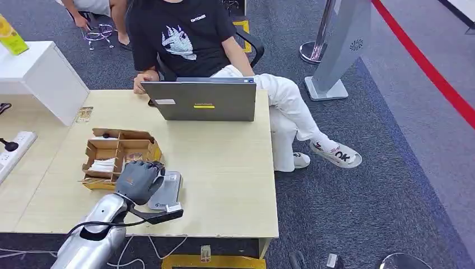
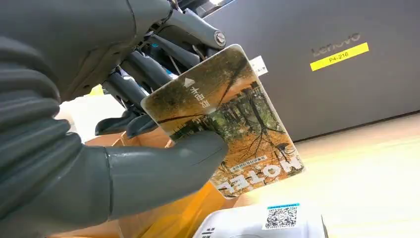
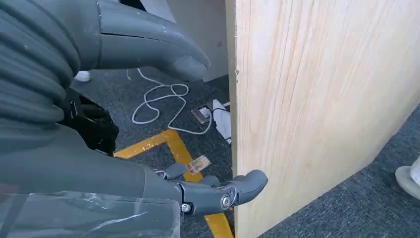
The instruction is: Pass the card to the sensor for recognition and then transmit it.
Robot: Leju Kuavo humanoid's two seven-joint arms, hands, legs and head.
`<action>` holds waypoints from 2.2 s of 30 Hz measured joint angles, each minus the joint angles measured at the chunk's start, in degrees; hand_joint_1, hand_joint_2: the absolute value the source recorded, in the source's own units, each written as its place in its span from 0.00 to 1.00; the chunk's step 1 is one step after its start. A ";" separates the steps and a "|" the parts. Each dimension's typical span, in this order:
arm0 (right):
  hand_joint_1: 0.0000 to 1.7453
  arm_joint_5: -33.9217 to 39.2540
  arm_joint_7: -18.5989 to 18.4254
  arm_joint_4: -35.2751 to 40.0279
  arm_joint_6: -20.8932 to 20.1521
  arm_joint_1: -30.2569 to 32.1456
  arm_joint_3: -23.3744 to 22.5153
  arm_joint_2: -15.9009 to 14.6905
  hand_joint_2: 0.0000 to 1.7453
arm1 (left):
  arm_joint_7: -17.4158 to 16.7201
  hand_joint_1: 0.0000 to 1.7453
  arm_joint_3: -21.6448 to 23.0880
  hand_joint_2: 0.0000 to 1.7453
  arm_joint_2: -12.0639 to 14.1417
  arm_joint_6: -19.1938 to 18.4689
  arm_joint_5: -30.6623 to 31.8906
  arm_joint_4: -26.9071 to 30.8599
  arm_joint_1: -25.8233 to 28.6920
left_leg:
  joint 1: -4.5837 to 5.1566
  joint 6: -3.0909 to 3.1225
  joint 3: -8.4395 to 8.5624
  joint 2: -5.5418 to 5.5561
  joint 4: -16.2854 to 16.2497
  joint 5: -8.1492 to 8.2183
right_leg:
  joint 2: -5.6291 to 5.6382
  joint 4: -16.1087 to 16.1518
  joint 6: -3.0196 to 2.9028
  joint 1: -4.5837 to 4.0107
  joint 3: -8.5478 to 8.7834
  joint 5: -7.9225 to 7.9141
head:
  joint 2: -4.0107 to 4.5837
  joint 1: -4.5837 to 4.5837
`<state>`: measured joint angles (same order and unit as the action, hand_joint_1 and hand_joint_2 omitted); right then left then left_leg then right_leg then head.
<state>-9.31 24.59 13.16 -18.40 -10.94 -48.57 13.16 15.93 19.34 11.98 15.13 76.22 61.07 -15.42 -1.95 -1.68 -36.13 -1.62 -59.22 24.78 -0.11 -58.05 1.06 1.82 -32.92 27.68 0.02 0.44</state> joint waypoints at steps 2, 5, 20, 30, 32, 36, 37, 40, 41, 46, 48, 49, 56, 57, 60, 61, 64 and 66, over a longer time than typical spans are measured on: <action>0.00 0.00 0.00 0.00 0.02 0.00 0.00 0.00 1.00 | 0.00 1.00 0.00 1.00 0.00 0.00 -0.02 0.00 0.00 | 0.00 0.00 0.00 0.00 0.00 0.00 | 0.00 0.00 0.00 0.00 0.00 0.00 | 0.00 0.00; 0.00 -0.33 0.00 0.00 -0.17 -0.01 0.26 0.00 1.00 | -0.77 1.00 0.00 1.00 0.50 -3.25 -0.30 0.00 0.28 | 0.00 0.00 -0.01 -0.01 0.01 0.00 | 0.01 0.00 0.00 0.00 0.01 0.00 | 0.00 0.00; 0.00 -0.35 -0.04 0.00 -0.24 -0.01 1.40 0.00 1.00 | -0.83 1.00 0.02 1.00 2.51 -6.08 -1.33 0.00 0.71 | 0.00 0.01 -0.01 0.05 0.01 0.00 | -0.07 0.00 0.02 0.00 0.05 0.01 | 0.00 0.00; 0.00 -0.35 -0.18 0.00 -0.24 -0.01 1.42 0.00 1.00 | -0.83 1.00 0.07 1.00 2.89 -6.25 -1.40 0.00 0.71 | 0.00 0.01 0.00 0.05 0.01 0.00 | -0.07 0.00 0.02 0.00 0.06 0.01 | 0.00 0.00; 0.00 -0.35 -0.17 0.00 -0.24 -0.01 1.42 0.00 1.00 | -0.83 1.00 0.07 1.00 2.91 -6.25 -1.40 0.00 0.71 | 0.00 0.01 0.00 0.05 0.01 0.00 | -0.07 0.00 0.02 0.00 0.06 0.01 | 0.00 0.00; 0.00 -0.35 -0.18 0.00 -0.24 -0.01 1.42 0.00 1.00 | -0.83 1.00 0.09 1.00 2.95 -6.25 -1.40 0.00 0.71 | 0.00 0.01 0.00 0.05 0.01 0.00 | -0.07 0.00 0.02 0.00 0.06 0.01 | 0.00 0.00; 0.00 -0.35 -0.18 0.00 -0.24 -0.01 1.42 0.00 1.00 | -0.83 1.00 0.09 1.00 2.95 -6.25 -1.40 0.00 0.71 | 0.00 0.01 0.00 0.05 0.01 0.00 | -0.07 0.00 0.02 0.00 0.06 0.01 | 0.00 0.00; 0.00 -0.37 -0.22 0.00 -0.17 0.01 1.42 0.00 1.00 | -2.54 1.00 0.07 1.00 2.95 -4.25 -0.74 0.22 0.50 | 0.00 0.05 0.05 0.05 -0.01 -0.07 | -0.07 -0.01 0.01 0.00 0.02 0.00 | 0.00 0.00; 0.00 -0.44 -0.24 0.00 0.00 0.02 1.44 0.00 1.00 | -4.02 1.00 -0.37 1.00 3.47 -1.64 -1.46 1.86 0.18 | -0.05 0.05 -0.02 0.03 -0.05 -0.09 | -0.05 -0.02 0.01 -0.02 -0.10 -0.01 | 0.02 0.02; 0.00 -0.35 -0.17 0.00 0.26 0.10 1.88 0.07 1.00 | -2.95 1.00 -7.71 1.00 5.18 7.37 -3.10 10.19 -7.25 | -0.13 0.01 -0.23 0.15 -0.02 -0.23 | -0.20 -0.05 0.04 -0.13 -0.12 -0.14 | 0.00 0.00; 0.00 -0.31 -0.20 0.00 0.24 0.09 2.03 0.07 1.00 | -2.29 1.00 -9.20 1.00 5.18 7.85 -2.45 11.81 -7.60 | -0.13 0.01 -0.23 0.15 -0.02 -0.23 | -0.19 -0.04 0.04 -0.13 -0.13 -0.12 | 0.00 0.00; 0.00 -0.24 -0.17 0.00 0.20 0.07 2.10 0.07 1.00 | -1.99 1.00 -9.66 1.00 5.09 8.02 -2.36 12.24 -7.52 | -0.13 0.01 -0.25 0.16 -0.02 -0.23 | -0.18 -0.04 0.04 -0.14 -0.14 -0.12 | 0.00 -0.02; 0.00 -0.15 -0.20 0.00 0.15 0.09 2.60 0.07 1.00 | -1.70 1.00 -11.65 1.00 5.07 8.33 -2.19 13.57 -7.49 | -0.10 0.01 -0.26 0.16 -0.03 -0.22 | -0.18 -0.02 0.05 -0.10 -0.16 -0.12 | 0.00 0.00; 0.00 -0.15 -0.20 0.00 0.15 0.10 2.62 0.07 1.00 | -1.68 1.00 -11.72 1.00 5.03 8.33 -2.19 13.57 -7.49 | -0.10 0.01 -0.26 0.16 -0.03 -0.22 | -0.18 -0.02 0.05 -0.10 -0.16 -0.12 | 0.00 0.00; 0.00 -0.13 -0.20 0.00 0.15 0.09 2.71 0.07 1.00 | -1.53 1.00 -11.74 1.00 4.83 8.33 -2.19 13.57 -7.48 | -0.10 0.01 -0.26 0.16 -0.03 -0.22 | -0.18 -0.02 0.05 -0.10 -0.16 -0.12 | 0.00 0.00; 0.00 -0.13 -0.20 0.00 0.13 0.10 2.71 0.07 1.00 | -1.53 1.00 -11.76 1.00 4.81 8.33 -2.19 13.57 -7.48 | -0.10 0.01 -0.26 0.16 -0.02 -0.22 | -0.18 -0.02 0.05 -0.10 -0.16 -0.12 | 0.00 0.02; 0.00 -0.07 -0.20 0.00 0.11 0.10 2.73 0.07 1.00 | -1.51 1.00 -11.78 1.00 4.61 8.39 -2.21 13.57 -7.45 | -0.10 0.01 -0.26 0.16 -0.02 -0.22 | -0.18 -0.02 0.05 -0.10 -0.16 -0.12 | 0.00 0.00; 0.00 0.00 -0.20 0.00 0.09 0.10 2.73 0.07 1.00 | -1.51 1.00 -11.78 1.00 4.59 8.39 -2.21 13.57 -7.45 | -0.10 0.01 -0.26 0.16 -0.03 -0.22 | -0.18 -0.02 0.05 -0.10 -0.16 -0.12 | 0.00 0.00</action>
<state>-9.31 24.39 13.16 -18.32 -10.84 -45.83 13.22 14.43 7.56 16.57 23.52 74.01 74.64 -22.86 -2.04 -1.67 -36.40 -1.46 -59.25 24.56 -0.29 -58.07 1.10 1.72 -33.07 27.56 0.02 0.44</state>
